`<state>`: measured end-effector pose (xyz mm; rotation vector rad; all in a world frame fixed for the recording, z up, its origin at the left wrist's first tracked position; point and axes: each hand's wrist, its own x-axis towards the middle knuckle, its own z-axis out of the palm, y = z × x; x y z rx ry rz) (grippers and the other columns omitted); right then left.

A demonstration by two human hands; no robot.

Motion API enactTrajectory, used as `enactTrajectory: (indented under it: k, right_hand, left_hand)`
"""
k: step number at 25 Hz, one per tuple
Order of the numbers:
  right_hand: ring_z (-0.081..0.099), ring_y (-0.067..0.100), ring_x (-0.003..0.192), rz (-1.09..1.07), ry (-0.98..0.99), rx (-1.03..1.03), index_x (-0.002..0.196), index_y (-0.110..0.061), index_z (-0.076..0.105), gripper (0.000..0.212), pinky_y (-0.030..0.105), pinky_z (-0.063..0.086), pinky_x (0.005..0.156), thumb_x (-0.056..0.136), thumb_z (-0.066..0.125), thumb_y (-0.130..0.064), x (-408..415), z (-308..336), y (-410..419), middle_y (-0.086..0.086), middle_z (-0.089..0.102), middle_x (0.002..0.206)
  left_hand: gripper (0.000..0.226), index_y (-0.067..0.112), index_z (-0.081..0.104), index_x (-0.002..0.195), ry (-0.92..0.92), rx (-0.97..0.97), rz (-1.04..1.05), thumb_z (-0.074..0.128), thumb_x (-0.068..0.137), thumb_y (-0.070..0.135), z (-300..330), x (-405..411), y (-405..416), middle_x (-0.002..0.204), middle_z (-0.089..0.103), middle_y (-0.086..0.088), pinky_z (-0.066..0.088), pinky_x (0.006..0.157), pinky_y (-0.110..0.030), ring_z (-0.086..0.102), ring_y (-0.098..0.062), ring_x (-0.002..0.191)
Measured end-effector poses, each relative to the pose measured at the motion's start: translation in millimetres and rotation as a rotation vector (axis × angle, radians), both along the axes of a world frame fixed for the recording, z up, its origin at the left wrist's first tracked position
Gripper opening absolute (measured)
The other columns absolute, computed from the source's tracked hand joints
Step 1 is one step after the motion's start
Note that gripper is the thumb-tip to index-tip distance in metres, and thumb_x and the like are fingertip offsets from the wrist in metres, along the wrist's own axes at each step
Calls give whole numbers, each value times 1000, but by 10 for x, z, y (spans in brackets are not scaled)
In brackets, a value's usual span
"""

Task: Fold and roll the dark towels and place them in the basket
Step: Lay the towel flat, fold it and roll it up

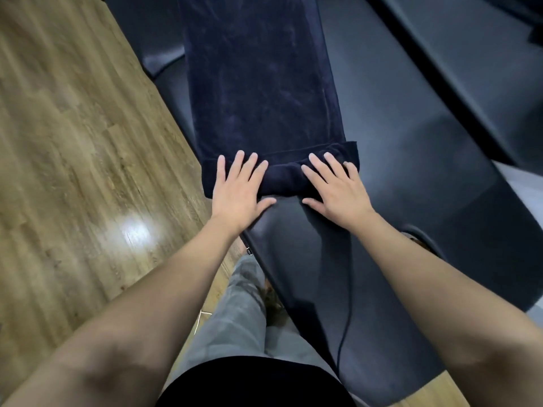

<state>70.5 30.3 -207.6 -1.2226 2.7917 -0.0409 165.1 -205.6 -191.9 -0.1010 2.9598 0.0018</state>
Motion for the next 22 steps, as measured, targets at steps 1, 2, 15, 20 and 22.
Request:
enactTrajectory:
  k: [1, 2, 15, 20, 22]
  right_hand:
    - [32, 35, 147, 1, -1, 37, 150, -19, 44, 72, 56, 32, 109, 91, 60, -56, -63, 13, -28, 6, 35, 161]
    - [31, 35, 148, 2, 1, 58, 151, -19, 43, 71, 56, 32, 109, 91, 58, -56, -129, 30, -60, 7, 35, 161]
    - [44, 28, 84, -94, -209, 7, 103, -12, 53, 45, 39, 35, 92, 106, 26, -47, -469, 189, -343, 7, 58, 86]
    - [54, 31, 73, -69, -179, -54, 118, -16, 48, 22, 41, 40, 79, 107, 41, -34, -556, 182, -490, 7, 60, 100]
    - [51, 31, 69, -86, -119, -46, 112, -16, 52, 12, 41, 39, 70, 102, 50, -22, -562, 126, -533, 9, 52, 105]
  left_hand:
    - [80, 24, 33, 156, -16, -55, 1, 45, 92, 70, -21, -38, -57, 161, 34, -2, 4, 124, -58, 28, -30, 149]
    - [78, 25, 35, 155, -11, -86, -4, 43, 92, 71, -35, -61, -112, 158, 38, -2, 8, 123, -59, 37, -31, 142]
    - [45, 17, 54, 107, 33, 131, 83, 24, 104, 50, 64, -264, -317, 85, 70, -2, 43, 79, -45, 66, -31, 79]
    - [26, 21, 60, 114, 231, 21, 76, 42, 102, 37, 78, -284, -192, 112, 64, -1, 42, 82, -44, 59, -28, 98]
    - [30, 20, 62, 118, 331, 16, 32, 50, 98, 38, 41, -239, 3, 126, 59, -1, 39, 93, -46, 54, -28, 112]
